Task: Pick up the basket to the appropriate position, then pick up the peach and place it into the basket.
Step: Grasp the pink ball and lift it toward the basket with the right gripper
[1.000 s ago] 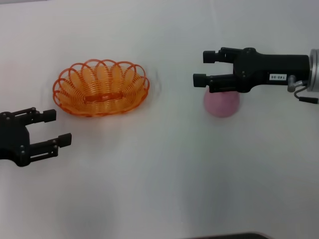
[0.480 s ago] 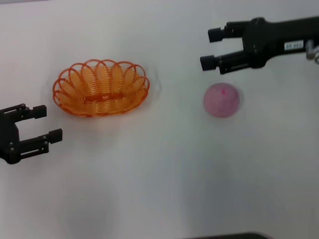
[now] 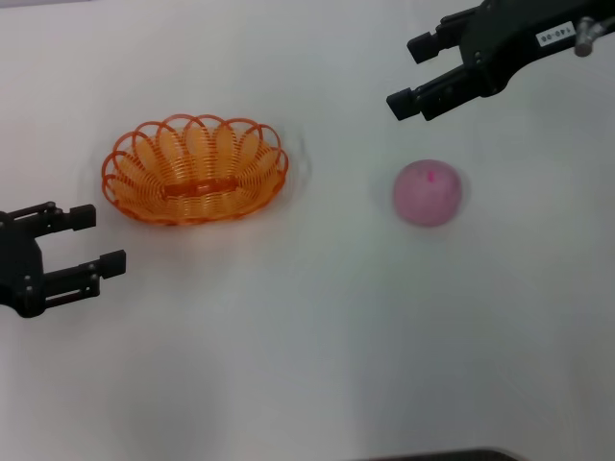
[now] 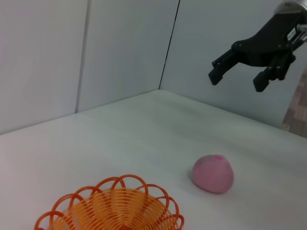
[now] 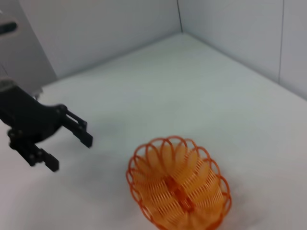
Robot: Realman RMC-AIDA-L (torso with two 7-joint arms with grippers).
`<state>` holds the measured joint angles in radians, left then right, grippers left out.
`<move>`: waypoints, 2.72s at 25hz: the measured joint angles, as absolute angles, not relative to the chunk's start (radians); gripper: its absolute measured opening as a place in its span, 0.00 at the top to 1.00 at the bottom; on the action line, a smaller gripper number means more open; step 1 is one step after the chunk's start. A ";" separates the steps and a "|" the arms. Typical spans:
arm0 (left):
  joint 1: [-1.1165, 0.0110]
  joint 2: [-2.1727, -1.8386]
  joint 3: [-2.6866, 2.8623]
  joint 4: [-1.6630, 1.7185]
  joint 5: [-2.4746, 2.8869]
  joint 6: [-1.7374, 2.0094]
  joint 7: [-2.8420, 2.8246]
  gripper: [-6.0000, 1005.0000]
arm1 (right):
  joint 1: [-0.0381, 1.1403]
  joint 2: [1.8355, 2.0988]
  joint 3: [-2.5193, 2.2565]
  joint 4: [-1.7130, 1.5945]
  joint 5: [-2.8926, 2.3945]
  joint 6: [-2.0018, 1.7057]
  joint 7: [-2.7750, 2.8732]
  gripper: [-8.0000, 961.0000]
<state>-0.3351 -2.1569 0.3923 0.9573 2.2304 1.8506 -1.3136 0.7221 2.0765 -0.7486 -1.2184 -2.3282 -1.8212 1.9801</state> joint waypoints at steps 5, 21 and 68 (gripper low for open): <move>-0.336 -2.158 0.394 0.953 2.230 1.850 -1.316 0.29 | 0.783 2.087 -0.784 -1.231 -2.468 -1.843 2.022 0.02; -0.345 -2.160 0.410 0.920 2.244 1.829 -1.316 0.29 | 0.821 2.100 -1.068 -1.166 -2.724 -1.736 2.161 0.02; -0.360 -2.158 0.437 0.892 2.255 1.813 -1.330 0.30 | 0.853 2.095 -1.204 -0.920 -2.735 -1.529 2.191 0.43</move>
<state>-0.3604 -2.1583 0.4372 0.8920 2.2550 1.8133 -1.3298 0.8526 2.0953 -1.2043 -0.9200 -2.7351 -1.5289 2.1908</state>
